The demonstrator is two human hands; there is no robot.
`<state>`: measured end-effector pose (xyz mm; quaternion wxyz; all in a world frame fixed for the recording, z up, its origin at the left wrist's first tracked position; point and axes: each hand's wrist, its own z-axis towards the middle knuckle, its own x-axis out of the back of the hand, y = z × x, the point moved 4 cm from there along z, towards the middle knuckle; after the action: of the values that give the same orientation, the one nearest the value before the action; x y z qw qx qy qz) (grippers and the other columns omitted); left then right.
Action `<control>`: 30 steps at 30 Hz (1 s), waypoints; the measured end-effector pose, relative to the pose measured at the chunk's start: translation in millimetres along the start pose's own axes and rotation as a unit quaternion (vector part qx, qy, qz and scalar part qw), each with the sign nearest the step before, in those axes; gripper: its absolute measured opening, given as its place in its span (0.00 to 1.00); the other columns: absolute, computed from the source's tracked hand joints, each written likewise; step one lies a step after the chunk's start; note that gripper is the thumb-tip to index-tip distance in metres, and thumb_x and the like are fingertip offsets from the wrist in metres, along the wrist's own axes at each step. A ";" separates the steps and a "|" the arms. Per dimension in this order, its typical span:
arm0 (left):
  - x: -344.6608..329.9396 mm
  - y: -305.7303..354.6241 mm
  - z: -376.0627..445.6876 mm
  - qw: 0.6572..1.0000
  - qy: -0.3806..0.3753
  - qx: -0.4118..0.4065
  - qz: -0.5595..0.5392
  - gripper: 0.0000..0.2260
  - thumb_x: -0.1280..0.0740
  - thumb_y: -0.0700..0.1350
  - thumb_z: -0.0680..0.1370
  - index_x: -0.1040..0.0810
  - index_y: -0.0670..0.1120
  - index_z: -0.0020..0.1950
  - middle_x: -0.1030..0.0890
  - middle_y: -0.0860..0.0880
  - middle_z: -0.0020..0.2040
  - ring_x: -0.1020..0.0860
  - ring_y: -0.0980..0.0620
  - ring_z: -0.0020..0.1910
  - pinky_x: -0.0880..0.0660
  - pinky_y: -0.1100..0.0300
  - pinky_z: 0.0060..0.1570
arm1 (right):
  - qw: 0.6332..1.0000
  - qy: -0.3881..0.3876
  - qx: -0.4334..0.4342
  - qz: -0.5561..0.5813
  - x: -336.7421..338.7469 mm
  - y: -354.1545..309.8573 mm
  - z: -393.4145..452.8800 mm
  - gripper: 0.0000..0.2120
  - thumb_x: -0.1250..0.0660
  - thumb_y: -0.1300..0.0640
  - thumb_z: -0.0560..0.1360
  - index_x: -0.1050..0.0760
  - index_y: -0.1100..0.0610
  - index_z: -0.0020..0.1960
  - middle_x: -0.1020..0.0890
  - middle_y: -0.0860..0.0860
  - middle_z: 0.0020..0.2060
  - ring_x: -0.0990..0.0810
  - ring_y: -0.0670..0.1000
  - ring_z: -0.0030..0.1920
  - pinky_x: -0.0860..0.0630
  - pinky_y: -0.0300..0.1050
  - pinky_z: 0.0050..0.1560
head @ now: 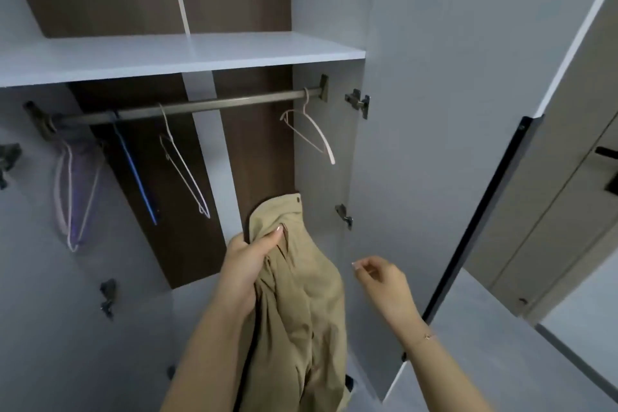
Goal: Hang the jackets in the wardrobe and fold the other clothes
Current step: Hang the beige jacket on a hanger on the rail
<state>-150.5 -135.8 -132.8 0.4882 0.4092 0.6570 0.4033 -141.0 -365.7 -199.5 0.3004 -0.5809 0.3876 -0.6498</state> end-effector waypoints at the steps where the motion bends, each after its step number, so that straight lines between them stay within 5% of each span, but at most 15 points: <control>1: -4.9 -0.7 16.0 1.000 -0.014 0.012 0.014 0.09 0.29 0.42 0.76 0.18 0.41 0.54 0.15 0.42 0.48 0.15 0.45 0.47 0.20 0.55 0.45 | 1.000 0.000 0.014 -0.004 -7.4 -10.2 19.0 0.07 0.34 0.55 0.78 0.21 0.53 0.42 0.19 0.45 0.38 0.22 0.43 0.40 0.30 0.28 0.37; 5: -8.0 3.9 68.5 0.999 -0.010 0.025 0.038 0.08 0.29 0.44 0.76 0.18 0.44 0.53 0.14 0.45 0.46 0.15 0.47 0.45 0.21 0.54 0.47 | 0.998 -0.001 0.059 -0.016 -20.0 -44.9 83.9 0.06 0.34 0.57 0.77 0.22 0.49 0.42 0.19 0.44 0.41 0.24 0.38 0.39 0.31 0.26 0.38; 8: -6.5 12.9 120.8 0.998 0.013 0.029 0.053 0.09 0.28 0.47 0.74 0.19 0.46 0.53 0.14 0.48 0.44 0.16 0.49 0.45 0.21 0.56 0.43 | 0.997 -0.007 0.072 -0.033 -28.3 -61.2 154.6 0.05 0.33 0.59 0.76 0.20 0.52 0.50 0.18 0.49 0.48 0.22 0.44 0.44 0.32 0.28 0.42; 15: 5.5 40.8 230.3 0.994 0.104 0.023 0.033 0.17 0.26 0.48 0.72 0.20 0.43 0.58 0.15 0.44 0.48 0.17 0.43 0.50 0.22 0.49 0.54 | 0.994 0.001 0.091 -0.058 -54.4 -97.0 340.5 0.23 0.32 0.58 0.76 0.30 0.60 0.70 0.25 0.57 0.63 0.25 0.56 0.63 0.27 0.49 0.63; 19: 6.3 57.3 270.6 0.991 0.132 0.003 0.028 0.08 0.27 0.47 0.73 0.19 0.47 0.48 0.14 0.48 0.41 0.15 0.49 0.40 0.22 0.57 0.40 | 0.991 0.044 0.098 -0.085 -71.3 -118.9 425.5 0.27 0.33 0.57 0.77 0.35 0.58 0.74 0.28 0.56 0.67 0.27 0.56 0.66 0.26 0.52 0.63; 22: 12.2 65.7 286.7 0.990 0.144 -0.007 0.010 0.13 0.25 0.49 0.67 0.19 0.48 0.49 0.14 0.48 0.43 0.15 0.50 0.42 0.23 0.57 0.42 | 0.996 0.028 0.052 -0.061 -88.8 -120.4 472.7 0.28 0.33 0.55 0.77 0.37 0.58 0.75 0.25 0.57 0.65 0.23 0.57 0.62 0.24 0.49 0.56; 25: 20.0 69.0 296.8 0.988 0.152 -0.010 0.006 0.18 0.25 0.52 0.62 0.20 0.49 0.49 0.14 0.49 0.43 0.15 0.48 0.44 0.23 0.57 0.43 | 0.999 -0.007 0.005 -0.034 -112.5 -116.1 500.0 0.18 0.33 0.56 0.78 0.27 0.60 0.66 0.19 0.59 0.54 0.19 0.58 0.52 0.22 0.51 0.53; 27: 24.2 69.3 302.2 0.988 0.151 -0.005 0.019 0.19 0.24 0.53 0.60 0.21 0.50 0.48 0.14 0.50 0.42 0.16 0.48 0.44 0.23 0.57 0.42 | 0.999 0.009 0.027 0.036 -121.0 -119.5 504.4 0.07 0.35 0.57 0.79 0.21 0.59 0.46 0.19 0.56 0.39 0.21 0.56 0.40 0.21 0.53 0.45; 30: 29.1 69.0 307.1 0.989 0.140 0.001 0.051 0.18 0.25 0.55 0.62 0.21 0.52 0.48 0.14 0.49 0.42 0.16 0.47 0.46 0.22 0.57 0.43 | 0.986 0.044 0.124 0.106 -115.8 -130.5 496.6 0.17 0.35 0.56 0.80 0.29 0.54 0.32 0.30 0.48 0.25 0.32 0.47 0.28 0.35 0.44 0.31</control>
<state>152.3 -45.2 -138.6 0.3701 0.3821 0.6976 0.4800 374.0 -277.4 -136.4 0.4193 -0.4656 0.3765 -0.6823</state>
